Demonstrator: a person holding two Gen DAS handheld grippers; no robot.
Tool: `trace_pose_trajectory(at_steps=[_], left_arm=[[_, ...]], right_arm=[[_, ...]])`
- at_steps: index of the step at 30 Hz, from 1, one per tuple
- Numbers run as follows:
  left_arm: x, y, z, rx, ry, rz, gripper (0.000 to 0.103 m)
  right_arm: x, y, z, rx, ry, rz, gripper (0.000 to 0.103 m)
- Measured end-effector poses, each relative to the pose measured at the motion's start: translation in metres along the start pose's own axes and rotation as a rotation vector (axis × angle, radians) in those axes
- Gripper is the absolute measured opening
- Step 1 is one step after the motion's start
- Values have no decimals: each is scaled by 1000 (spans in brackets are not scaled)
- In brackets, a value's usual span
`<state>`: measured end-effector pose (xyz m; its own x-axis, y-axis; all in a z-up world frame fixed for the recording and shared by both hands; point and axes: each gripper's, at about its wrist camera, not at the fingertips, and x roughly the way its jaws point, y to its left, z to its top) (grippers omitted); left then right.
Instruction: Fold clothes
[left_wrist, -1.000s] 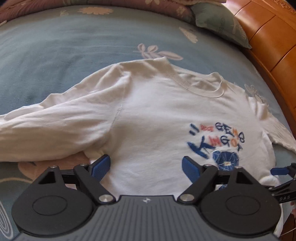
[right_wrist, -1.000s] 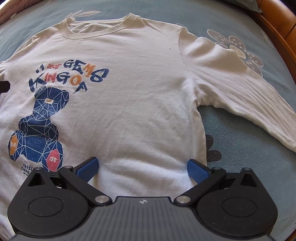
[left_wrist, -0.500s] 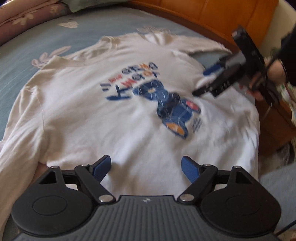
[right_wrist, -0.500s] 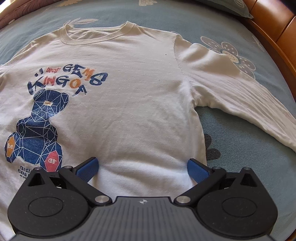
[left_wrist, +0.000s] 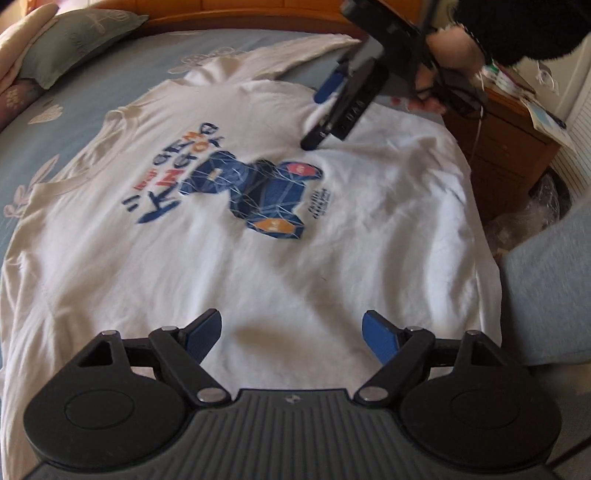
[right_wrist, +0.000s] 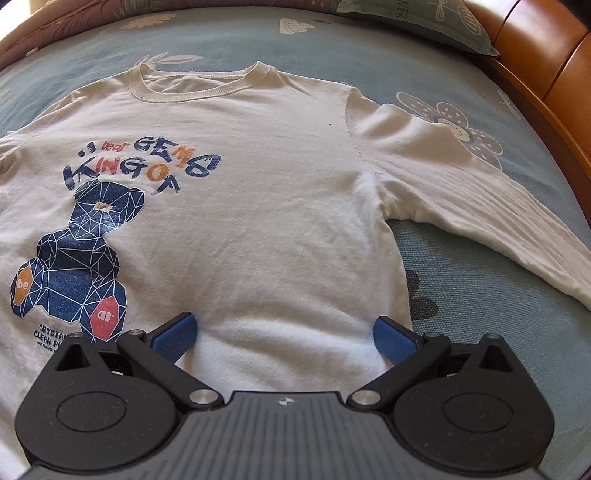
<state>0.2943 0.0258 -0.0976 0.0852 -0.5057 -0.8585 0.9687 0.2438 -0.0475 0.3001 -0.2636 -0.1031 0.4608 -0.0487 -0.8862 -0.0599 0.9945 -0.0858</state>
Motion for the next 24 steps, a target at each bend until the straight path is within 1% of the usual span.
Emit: trace_pose_trajectory(at_steps=[1,2,3,4,5,7,8,11,12,15,16,18,19,21,23,24], left_arm=[[5,-4,-4,3,25,1,83],[5,-5,-11,2,36,29,83],[1,-5,-19,-1,40,48,86],[-2,-3,-26,-26,67,51,87],[-8,0,-32,-65,101,51,87],[-18,-3,-33,-61,139,73,87],[-22,-7,-30,-40,154,88,87],[-23,-14,-12,-35,125,100,87],[-20,-16,-5,-42,115,97,87],[-3,-30,13,-20,83,86,87],[3,-36,17,-5,77,82,87],[16,-48,15,12,106,62,87],[20,-53,12,20,125,55,87],[19,-65,3,83,144,83,87],[12,-72,3,109,182,66,87],[7,-76,7,121,173,65,87]], right_arm=[[-1,0,3,-6,14,8,103],[-2,-1,5,-20,26,26,103],[-5,-1,6,-42,32,47,103],[-8,0,7,-68,35,67,103],[-15,3,7,-110,22,90,103],[-29,12,5,-201,-12,143,103],[-35,19,1,-254,-25,183,103],[-52,41,-11,-412,-63,303,103],[-53,49,-19,-464,-62,343,103],[-58,70,-46,-647,-61,448,103],[-58,73,-57,-716,-65,459,103],[-60,77,-79,-841,-72,477,103],[-61,69,-84,-834,-75,471,103],[-61,53,-94,-814,-76,458,103],[-61,33,-89,-723,-17,425,103],[-63,30,-88,-717,-25,416,103]])
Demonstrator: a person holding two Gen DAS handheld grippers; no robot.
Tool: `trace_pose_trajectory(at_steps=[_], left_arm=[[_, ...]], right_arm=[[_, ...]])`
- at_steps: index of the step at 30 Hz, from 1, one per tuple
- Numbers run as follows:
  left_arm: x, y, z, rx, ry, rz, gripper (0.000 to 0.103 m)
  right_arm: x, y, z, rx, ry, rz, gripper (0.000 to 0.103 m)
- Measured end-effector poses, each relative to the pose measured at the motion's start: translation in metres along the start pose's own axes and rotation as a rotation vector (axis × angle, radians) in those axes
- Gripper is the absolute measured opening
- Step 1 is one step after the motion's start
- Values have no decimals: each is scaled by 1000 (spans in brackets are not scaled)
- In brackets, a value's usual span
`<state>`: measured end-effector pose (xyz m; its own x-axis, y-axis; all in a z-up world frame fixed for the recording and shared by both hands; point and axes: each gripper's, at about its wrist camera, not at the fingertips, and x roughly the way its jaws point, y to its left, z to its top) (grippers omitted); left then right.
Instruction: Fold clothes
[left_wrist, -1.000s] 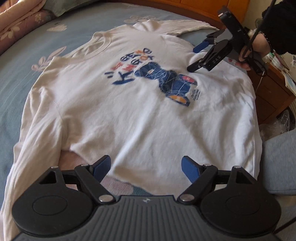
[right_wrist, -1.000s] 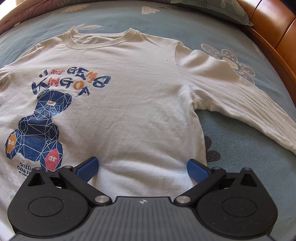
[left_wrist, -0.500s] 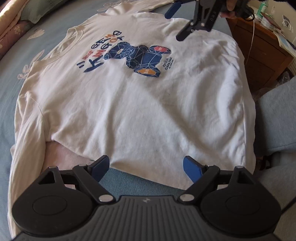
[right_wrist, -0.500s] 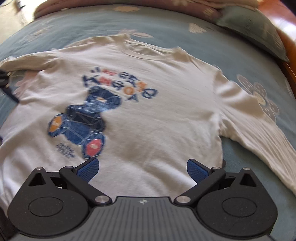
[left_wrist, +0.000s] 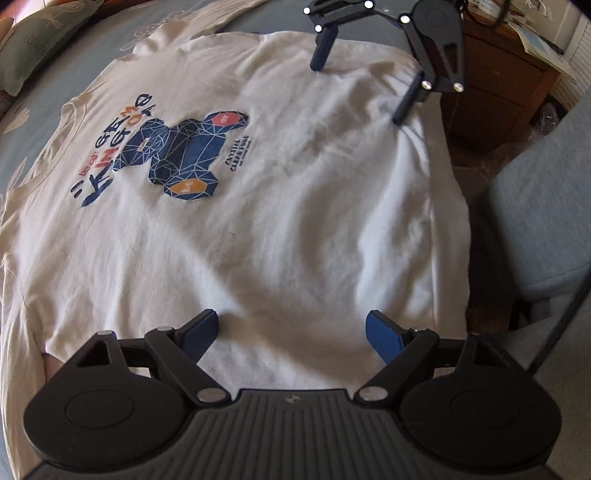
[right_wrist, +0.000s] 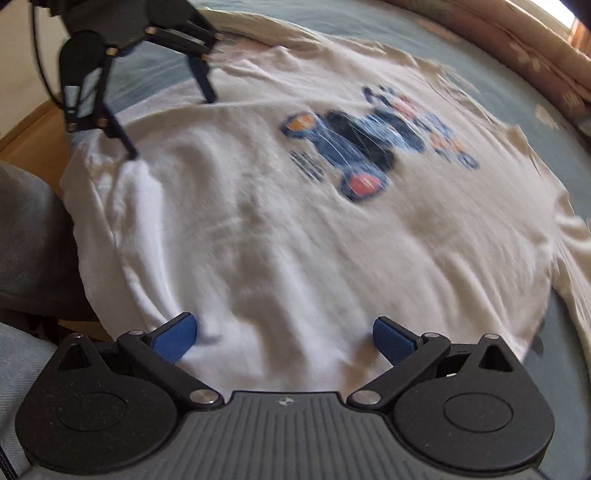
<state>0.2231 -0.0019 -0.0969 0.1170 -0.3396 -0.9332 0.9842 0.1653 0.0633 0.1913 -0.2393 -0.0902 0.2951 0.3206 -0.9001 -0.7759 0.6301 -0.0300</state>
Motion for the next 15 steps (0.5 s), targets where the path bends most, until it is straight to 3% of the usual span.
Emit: trace_pose_trajectory(at_steps=[4,8,10,13,15], left_arm=[[-15,-22,26,94,-101,-42,87],[-3,-62,48,228,-168,-170,87],[7,-75,48,246,-150,-233,87],[19,-84,37,215,-58,-308,87],[14,-82,26,193,-43,-321,87]], right_arm=[[-13,-10,-5,20,-21,-43,103],[-6,-8,-11,-42,-10,-56,103],[-5,-8,-17,-46,3,-62,103],[-8,-11,-25,-2,21,-67,103],[-11,-12,-31,27,32,-71,103]])
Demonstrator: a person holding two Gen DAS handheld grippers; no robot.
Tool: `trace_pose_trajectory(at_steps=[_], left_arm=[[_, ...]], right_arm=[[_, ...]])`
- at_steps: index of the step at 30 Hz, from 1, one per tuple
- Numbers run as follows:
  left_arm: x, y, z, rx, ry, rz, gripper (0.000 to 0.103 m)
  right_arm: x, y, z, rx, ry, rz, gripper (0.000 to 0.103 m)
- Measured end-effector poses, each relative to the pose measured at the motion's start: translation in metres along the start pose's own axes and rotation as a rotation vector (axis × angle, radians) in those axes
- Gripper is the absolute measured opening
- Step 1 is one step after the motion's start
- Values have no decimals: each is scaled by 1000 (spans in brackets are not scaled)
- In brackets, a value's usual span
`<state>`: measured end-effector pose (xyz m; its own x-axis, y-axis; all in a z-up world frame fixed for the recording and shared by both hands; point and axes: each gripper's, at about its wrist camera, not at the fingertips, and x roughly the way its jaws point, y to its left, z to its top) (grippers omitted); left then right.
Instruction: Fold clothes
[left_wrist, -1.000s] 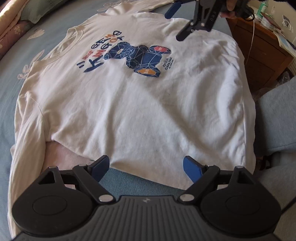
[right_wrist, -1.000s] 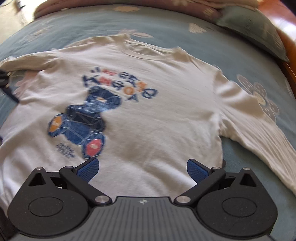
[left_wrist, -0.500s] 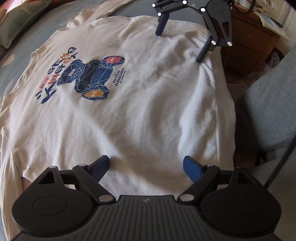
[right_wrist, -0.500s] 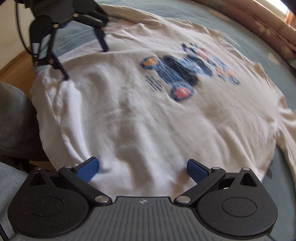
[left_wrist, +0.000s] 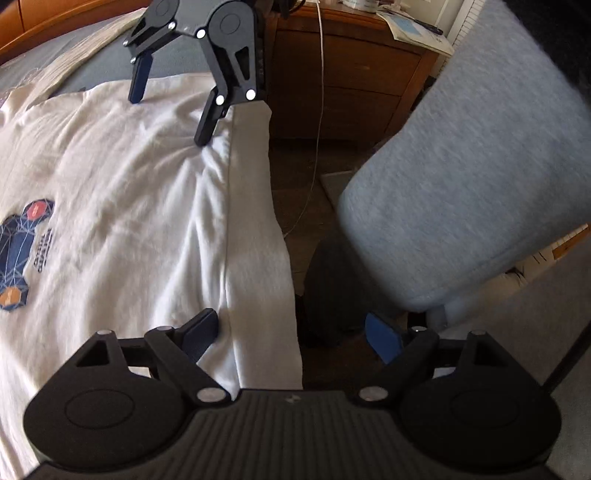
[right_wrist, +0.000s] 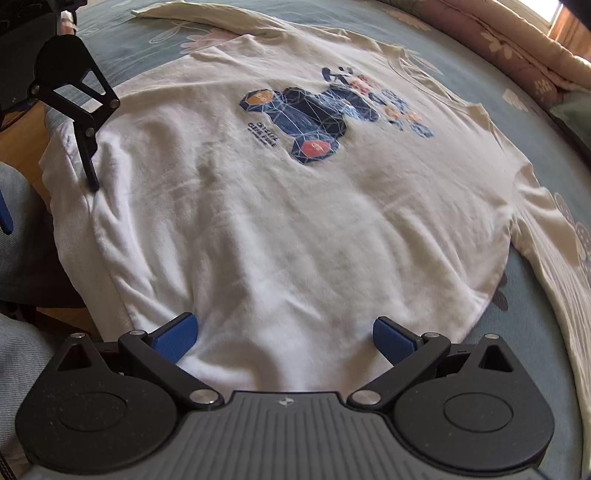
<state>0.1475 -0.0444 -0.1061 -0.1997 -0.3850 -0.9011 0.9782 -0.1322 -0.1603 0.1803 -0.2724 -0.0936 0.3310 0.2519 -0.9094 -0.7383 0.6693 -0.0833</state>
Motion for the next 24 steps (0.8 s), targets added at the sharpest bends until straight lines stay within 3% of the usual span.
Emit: trace_pose_trajectory(at_steps=[4,9,12,14,17,20,24], left_arm=[[-16,10,-9,-64,46,35,87],[-30,41,-15,-118,46,182,87],[-31,66,-15,-176,28,260,87],[-34,82,-17,-261,1,304,87],[-35,106,-24,-443,-33,350,87],[-42,120,-42,-610,-101,347,87],[-51,120,-44,-683,-115,332,87]], right_arm=[[-9,3,2,13,-10,-15,103],[-7,-3,34,81,-92,-2,103],[11,-8,44,113,-64,11,103],[27,-8,40,124,-2,7,103],[26,-11,31,152,-39,27,103],[26,-11,31,154,-33,27,103],[28,-12,36,147,-3,33,103]])
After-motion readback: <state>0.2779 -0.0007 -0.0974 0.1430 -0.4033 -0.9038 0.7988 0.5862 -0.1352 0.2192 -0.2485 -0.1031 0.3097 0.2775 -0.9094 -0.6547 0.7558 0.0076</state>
